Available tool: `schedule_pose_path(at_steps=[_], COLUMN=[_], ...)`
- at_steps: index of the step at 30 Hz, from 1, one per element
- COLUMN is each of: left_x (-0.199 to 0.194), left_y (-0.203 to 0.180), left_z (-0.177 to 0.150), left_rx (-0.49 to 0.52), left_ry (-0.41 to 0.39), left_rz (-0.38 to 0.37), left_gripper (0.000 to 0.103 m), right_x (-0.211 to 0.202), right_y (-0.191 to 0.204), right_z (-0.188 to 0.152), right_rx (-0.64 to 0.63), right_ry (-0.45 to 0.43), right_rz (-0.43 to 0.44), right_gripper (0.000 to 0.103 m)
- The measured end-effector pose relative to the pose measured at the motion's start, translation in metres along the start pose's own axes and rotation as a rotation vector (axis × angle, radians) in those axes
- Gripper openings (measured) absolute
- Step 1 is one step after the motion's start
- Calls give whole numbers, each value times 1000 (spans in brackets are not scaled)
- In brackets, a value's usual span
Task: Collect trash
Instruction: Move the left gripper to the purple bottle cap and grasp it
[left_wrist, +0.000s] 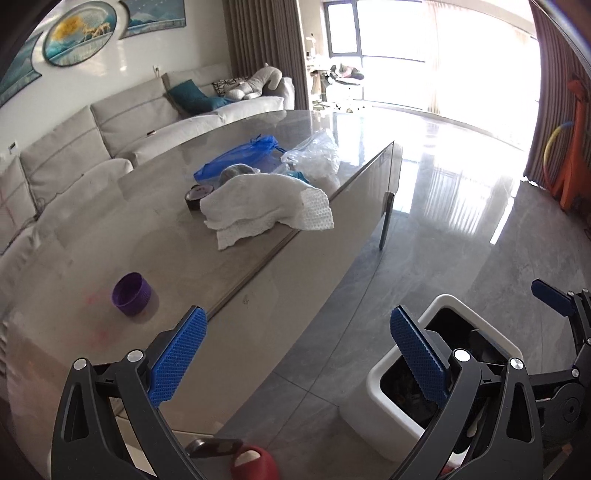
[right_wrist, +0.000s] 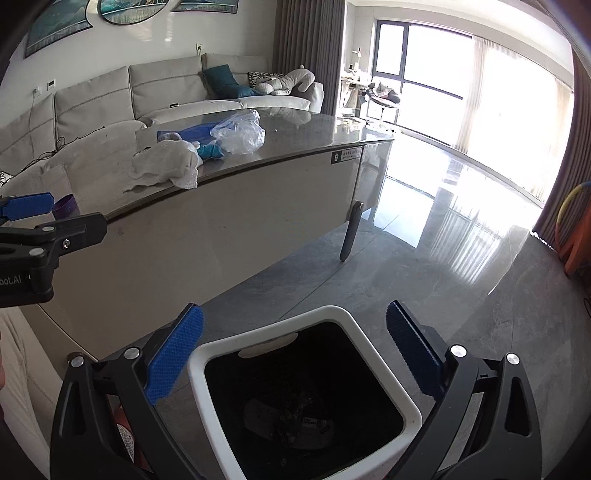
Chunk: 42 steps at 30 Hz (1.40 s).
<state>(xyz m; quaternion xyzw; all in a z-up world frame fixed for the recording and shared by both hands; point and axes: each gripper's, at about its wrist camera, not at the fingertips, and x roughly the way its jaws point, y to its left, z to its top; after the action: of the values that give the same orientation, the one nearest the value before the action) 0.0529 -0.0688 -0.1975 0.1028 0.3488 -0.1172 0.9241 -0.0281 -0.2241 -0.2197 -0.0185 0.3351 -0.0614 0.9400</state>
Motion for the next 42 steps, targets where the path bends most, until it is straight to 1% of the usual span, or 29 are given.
schedule_pose_path(at_steps=[8,12,17,20,22,24,26,28,31,33,35,38,39,42], left_x=[0,10,27,35,41,48,57,68,81,86,90,96,96,98], left_y=[59,88,118,134,140,148,154,160,165,166,165,166,165,163], left_z=[17,20,18,21,22,23,21,19,16,14,12,7,7,8], left_rx=[-96,-159,-242,-303,-323,-358,-387,-417,-434,-450,-439,-452,-445,-455], left_ry=[-20,-4,31,55,64,82,115,157,199,208,221,247,247,235], left_rz=[85,123,171,153,182,181,203,199,255,236,267,273,290,294], left_gripper=[98,98,98,98,98,98,98,98,98,98,98,98,98,98], right_x=[3,15,30,36,41,45,49,54,63,66,70,72,73,74], right_y=[37,59,89,106,113,120,125,129,135,137,140,142,142,142], right_z=[52,71,88,96,100,105,110,114,116,114,112,110,109,107], right_rx=[-53,-74,-114,-132,-146,-158,-166,-169,-168,-168,-174,-179,-179,-174], right_ry=[-100,-115,-123,-124,-123,-127,-126,-124,-113,-107,-99,-90,-88,-83], right_rz=[68,107,151,177,192,199,205,210,218,224,228,234,234,235], right_gripper=[98,98,98,98,98,98,98,98,98,98,98,98,98,98])
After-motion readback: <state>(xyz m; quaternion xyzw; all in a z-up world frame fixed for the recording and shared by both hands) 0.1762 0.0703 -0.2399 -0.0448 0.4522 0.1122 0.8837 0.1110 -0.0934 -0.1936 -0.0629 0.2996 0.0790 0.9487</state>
